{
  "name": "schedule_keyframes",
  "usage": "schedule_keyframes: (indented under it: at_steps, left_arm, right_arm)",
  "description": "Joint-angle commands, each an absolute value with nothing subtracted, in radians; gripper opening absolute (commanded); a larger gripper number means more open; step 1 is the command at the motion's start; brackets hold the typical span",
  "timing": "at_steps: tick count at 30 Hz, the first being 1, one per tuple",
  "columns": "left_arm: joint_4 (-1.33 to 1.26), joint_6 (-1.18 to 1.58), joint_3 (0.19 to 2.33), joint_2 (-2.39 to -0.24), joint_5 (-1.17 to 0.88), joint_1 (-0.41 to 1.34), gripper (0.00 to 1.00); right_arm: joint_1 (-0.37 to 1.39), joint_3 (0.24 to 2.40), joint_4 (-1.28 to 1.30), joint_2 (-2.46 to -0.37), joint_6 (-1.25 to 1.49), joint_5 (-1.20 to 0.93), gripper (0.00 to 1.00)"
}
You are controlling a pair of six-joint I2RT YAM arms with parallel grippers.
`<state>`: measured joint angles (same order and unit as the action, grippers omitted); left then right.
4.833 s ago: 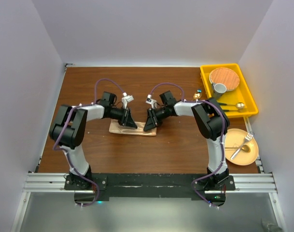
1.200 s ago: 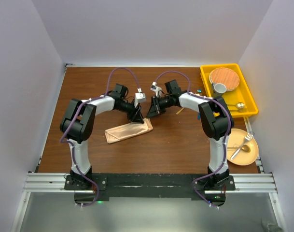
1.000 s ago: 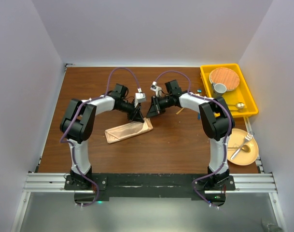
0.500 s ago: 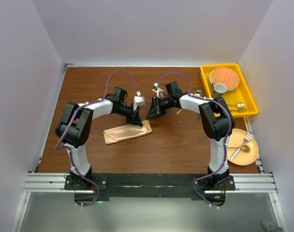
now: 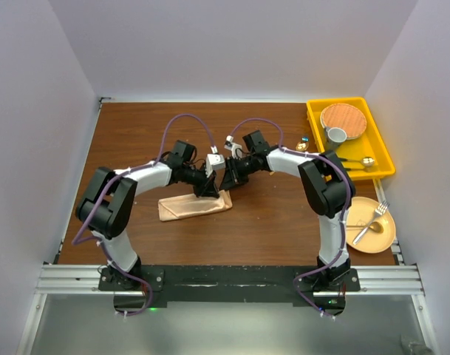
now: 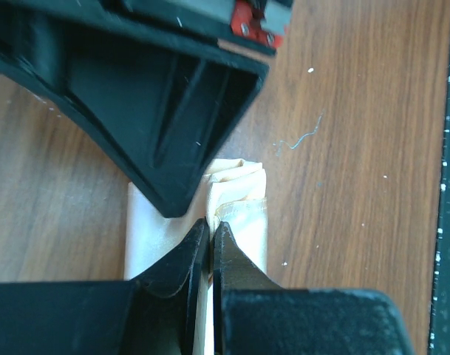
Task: Fold the napkin into a case and place the utensils inside
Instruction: Stuff the top corner of the smaller-rectangle-folded napkin into the folded napkin.
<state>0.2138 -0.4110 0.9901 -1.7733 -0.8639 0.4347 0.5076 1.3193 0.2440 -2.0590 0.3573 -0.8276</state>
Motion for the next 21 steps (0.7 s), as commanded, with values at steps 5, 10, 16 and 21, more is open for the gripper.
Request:
schedule_keyframes:
  at_steps: [5, 10, 16, 21]
  left_arm:
    - [0.147, -0.384, 0.942, -1.669, -0.816, 0.474, 0.00]
    - [0.175, -0.289, 0.913, -1.661, -0.822, 0.474, 0.00]
    - [0.160, -0.131, 0.839, -1.649, -0.851, 0.474, 0.00]
    - [0.161, 0.027, 0.835, -1.707, -0.868, 0.451, 0.00]
  right_arm:
    - [0.525, 1.321, 0.307, -2.075, 0.295, -0.767, 0.13]
    - [0.526, 1.344, 0.356, -2.117, 0.270, -0.726, 0.12]
    - [0.531, 1.356, 0.390, -2.121, 0.218, -0.693, 0.11]
    - [0.537, 1.351, 0.394, -2.111, 0.184, -0.687, 0.11]
